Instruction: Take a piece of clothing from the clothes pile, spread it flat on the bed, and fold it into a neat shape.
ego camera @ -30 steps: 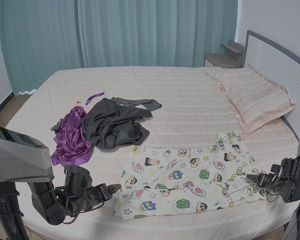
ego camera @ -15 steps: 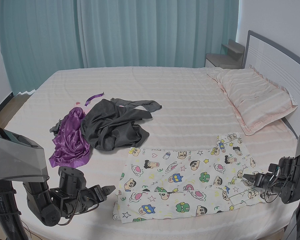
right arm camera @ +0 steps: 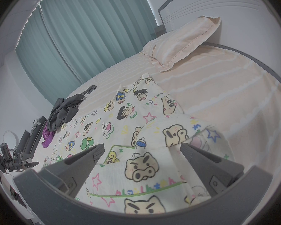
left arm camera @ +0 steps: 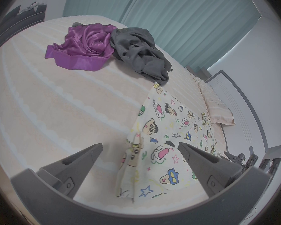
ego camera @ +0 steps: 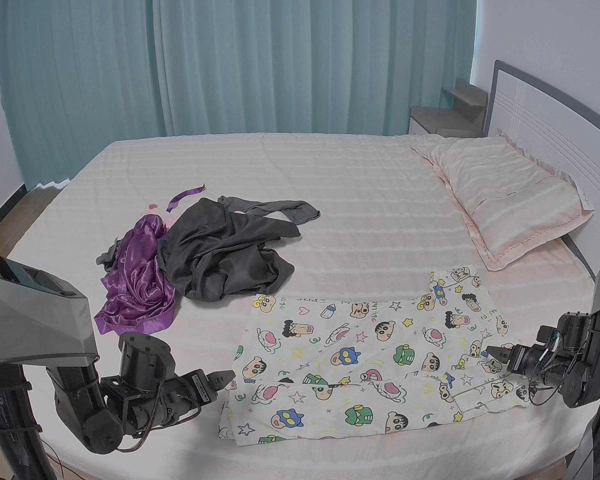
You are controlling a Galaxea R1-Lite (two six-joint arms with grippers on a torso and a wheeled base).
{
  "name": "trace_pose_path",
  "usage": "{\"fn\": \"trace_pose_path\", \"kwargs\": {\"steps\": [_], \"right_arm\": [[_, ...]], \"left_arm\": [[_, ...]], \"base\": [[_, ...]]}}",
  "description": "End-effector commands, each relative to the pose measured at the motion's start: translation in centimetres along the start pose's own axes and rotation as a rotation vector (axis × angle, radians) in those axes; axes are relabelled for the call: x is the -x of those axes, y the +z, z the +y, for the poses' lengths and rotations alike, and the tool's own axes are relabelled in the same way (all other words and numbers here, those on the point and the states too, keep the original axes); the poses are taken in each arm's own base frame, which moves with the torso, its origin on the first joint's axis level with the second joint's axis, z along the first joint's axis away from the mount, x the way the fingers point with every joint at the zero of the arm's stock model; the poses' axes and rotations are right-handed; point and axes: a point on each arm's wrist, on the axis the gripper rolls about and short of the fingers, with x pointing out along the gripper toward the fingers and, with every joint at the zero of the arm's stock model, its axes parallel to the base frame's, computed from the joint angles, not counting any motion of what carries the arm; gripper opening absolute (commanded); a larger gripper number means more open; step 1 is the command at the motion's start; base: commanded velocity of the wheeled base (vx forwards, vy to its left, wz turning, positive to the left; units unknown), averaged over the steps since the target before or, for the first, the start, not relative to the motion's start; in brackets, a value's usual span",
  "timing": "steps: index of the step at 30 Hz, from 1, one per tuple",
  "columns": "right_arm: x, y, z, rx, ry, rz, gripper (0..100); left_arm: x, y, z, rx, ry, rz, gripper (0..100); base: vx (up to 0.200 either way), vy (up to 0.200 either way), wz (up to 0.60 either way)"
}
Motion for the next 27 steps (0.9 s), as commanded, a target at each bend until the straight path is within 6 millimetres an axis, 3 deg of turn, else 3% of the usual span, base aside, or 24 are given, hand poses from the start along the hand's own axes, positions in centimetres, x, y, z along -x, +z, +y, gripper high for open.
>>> {"fn": "trace_pose_path", "kwargs": {"steps": [1, 5, 27], "right_arm": [[0.0, 0.1, 0.1, 0.005, 0.006, -0.012, 100], [0.0, 0.1, 0.1, 0.003, 0.005, -0.012, 100], [0.7, 0.3, 1.3, -0.010, 0.038, -0.018, 100]], "left_arm": [[-0.1, -0.2, -0.1, -0.004, -0.004, 0.005, 100], [-0.1, -0.2, -0.1, -0.004, -0.004, 0.005, 100], [-0.4, 0.7, 0.0, 0.052, 0.013, -0.046, 100]], "base": [[0.000, -0.200, 0.00], [0.000, -0.200, 0.00], [0.000, 0.000, 0.00]]}}
